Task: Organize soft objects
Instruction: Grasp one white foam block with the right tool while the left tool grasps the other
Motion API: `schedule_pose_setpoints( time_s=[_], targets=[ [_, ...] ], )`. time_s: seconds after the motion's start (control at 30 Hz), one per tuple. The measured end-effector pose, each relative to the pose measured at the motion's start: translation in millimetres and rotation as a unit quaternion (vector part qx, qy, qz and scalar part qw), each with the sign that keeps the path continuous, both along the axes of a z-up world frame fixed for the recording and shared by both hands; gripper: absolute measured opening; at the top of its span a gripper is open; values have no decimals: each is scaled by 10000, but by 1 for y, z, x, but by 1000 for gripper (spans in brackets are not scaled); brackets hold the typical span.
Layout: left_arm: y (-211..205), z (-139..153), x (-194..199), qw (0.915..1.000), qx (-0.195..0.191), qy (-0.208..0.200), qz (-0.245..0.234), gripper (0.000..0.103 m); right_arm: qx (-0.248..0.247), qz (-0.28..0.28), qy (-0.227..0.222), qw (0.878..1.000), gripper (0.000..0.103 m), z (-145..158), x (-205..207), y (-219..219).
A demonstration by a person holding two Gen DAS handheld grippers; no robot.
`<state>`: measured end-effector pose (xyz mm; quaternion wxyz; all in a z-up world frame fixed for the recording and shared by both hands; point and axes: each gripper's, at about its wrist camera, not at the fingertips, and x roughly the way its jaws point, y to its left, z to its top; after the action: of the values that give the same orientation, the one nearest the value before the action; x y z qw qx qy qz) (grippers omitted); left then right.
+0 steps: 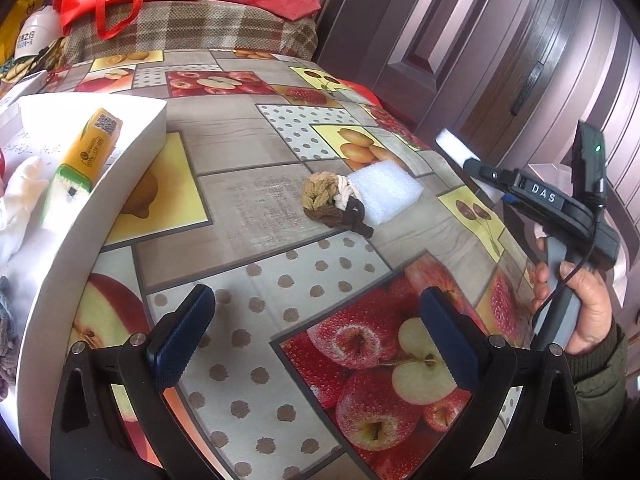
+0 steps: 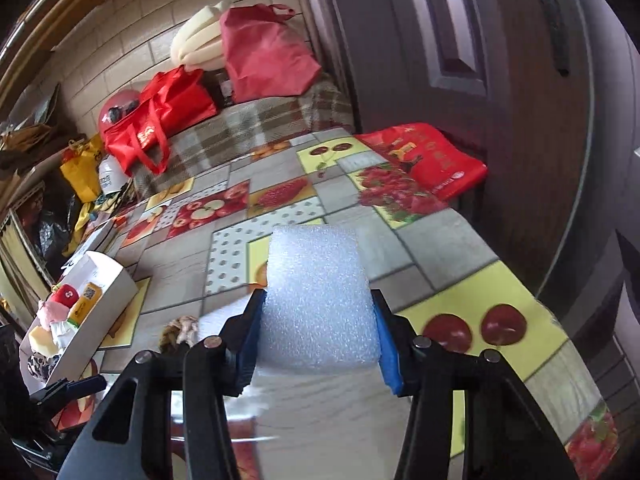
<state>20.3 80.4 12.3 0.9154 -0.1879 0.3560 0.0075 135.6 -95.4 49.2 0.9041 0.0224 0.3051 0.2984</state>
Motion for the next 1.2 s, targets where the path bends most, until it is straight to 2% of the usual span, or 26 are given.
schedule_pose_setpoints(
  time_s=[0.07,0.2,0.37,0.53,0.67,0.87,0.97,1.03,1.07,1.13,1.2],
  targets=[
    [-2,0,3,10000,-36,-3,-51,103,107,-173,176,9996,50,-10,9,-17],
    [-15,8,19,9981,604,60,-87,103,549,-106,556,9969,50,-27,18,-29],
    [-40,15,72,9935,985,224,-532,103,1175,137,806,9897,50,-33,22,-37],
    [-74,10,134,9794,1658,406,-1075,103,1880,-13,1301,9735,50,-46,34,-60],
    [-91,-8,168,9625,2331,759,-1163,103,2059,16,1252,9705,50,-43,29,-64],
    [-73,-13,186,9720,1962,918,-909,102,2136,253,1277,9682,50,-42,27,-60],
    [-73,-14,187,9741,1859,917,-899,102,2180,280,1275,9672,50,-42,28,-62],
    [-74,-13,185,9751,1781,831,-1031,90,2169,282,1272,9675,50,-42,28,-62],
    [-76,-11,183,9748,1777,757,-1113,74,2165,277,1277,9675,50,-42,28,-62],
    [-80,-10,180,9733,1863,696,-1150,71,2161,253,1297,9674,50,-42,29,-62],
    [-80,-10,177,9750,1780,634,-1168,67,2159,237,1316,9672,50,-43,29,-63]
  ],
)
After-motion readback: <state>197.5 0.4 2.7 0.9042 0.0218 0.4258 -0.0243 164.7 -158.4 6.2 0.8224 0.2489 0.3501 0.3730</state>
